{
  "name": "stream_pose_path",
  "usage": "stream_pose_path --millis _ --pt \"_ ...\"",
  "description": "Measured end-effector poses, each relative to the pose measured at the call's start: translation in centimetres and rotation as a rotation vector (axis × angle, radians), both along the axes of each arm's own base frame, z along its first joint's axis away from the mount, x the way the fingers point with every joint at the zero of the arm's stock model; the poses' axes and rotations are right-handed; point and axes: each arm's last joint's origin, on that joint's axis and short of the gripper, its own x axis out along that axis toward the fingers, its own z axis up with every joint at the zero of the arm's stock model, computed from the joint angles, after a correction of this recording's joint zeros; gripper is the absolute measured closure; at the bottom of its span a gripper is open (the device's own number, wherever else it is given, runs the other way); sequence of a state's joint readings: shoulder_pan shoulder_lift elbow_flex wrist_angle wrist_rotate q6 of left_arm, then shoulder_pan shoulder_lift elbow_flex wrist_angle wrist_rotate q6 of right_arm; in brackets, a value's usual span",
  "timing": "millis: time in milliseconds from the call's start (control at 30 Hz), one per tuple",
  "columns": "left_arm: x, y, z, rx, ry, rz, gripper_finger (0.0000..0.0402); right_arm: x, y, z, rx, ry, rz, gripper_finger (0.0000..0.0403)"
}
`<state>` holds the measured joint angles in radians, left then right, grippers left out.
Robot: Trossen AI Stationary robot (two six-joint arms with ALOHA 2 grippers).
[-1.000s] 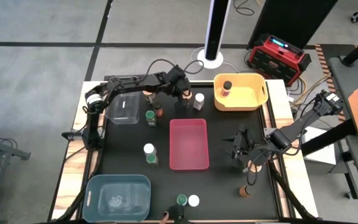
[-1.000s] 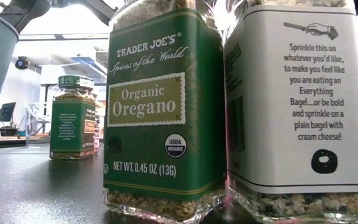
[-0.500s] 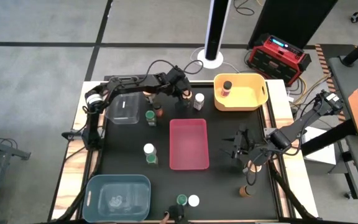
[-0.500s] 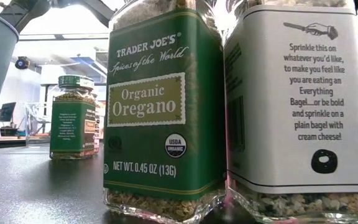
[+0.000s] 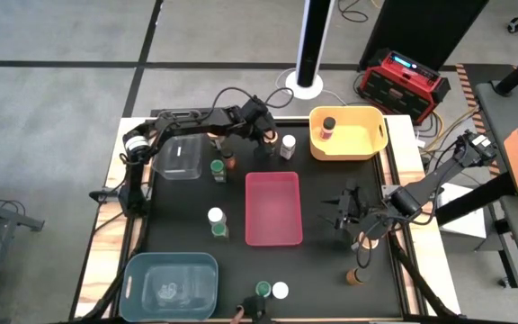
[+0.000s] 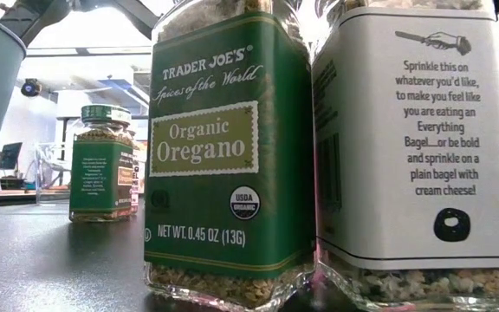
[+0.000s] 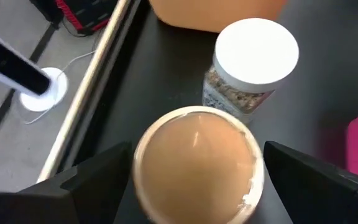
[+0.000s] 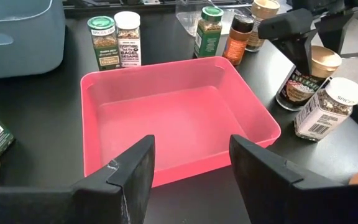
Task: Sort spices by type
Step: Put the top right gold seasoning bottle into the red bin
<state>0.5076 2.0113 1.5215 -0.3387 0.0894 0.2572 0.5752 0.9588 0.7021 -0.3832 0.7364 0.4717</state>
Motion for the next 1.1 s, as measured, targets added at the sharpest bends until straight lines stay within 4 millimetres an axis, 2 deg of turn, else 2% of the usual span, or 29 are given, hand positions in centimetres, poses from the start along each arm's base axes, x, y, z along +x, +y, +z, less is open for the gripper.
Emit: stream_pose_path --millis 200,500,800,933,1100 --pt "0.0 0.0 0.0 0.005 0.002 -0.002 0.0061 0.0 0.0 0.0 0.000 0.000 0.001 0.0204" --pt "0.0 0.0 0.0 0.007 0.002 -0.007 0.0140 0.0 0.0 0.0 0.000 0.000 0.001 0.0204" --pt "0.0 0.0 0.0 0.008 0.004 -0.010 0.0128 0.0 0.0 0.0 0.000 0.000 0.001 0.0204" --pt "0.0 0.0 0.9 0.014 0.017 -0.019 0.0137 0.0 0.0 0.0 0.000 0.000 0.001 0.0204" --pt "-0.3 -0.1 5.0 0.049 -0.013 -0.036 0.0140 0.0 0.0 0.0 0.000 0.001 0.001 0.0204"
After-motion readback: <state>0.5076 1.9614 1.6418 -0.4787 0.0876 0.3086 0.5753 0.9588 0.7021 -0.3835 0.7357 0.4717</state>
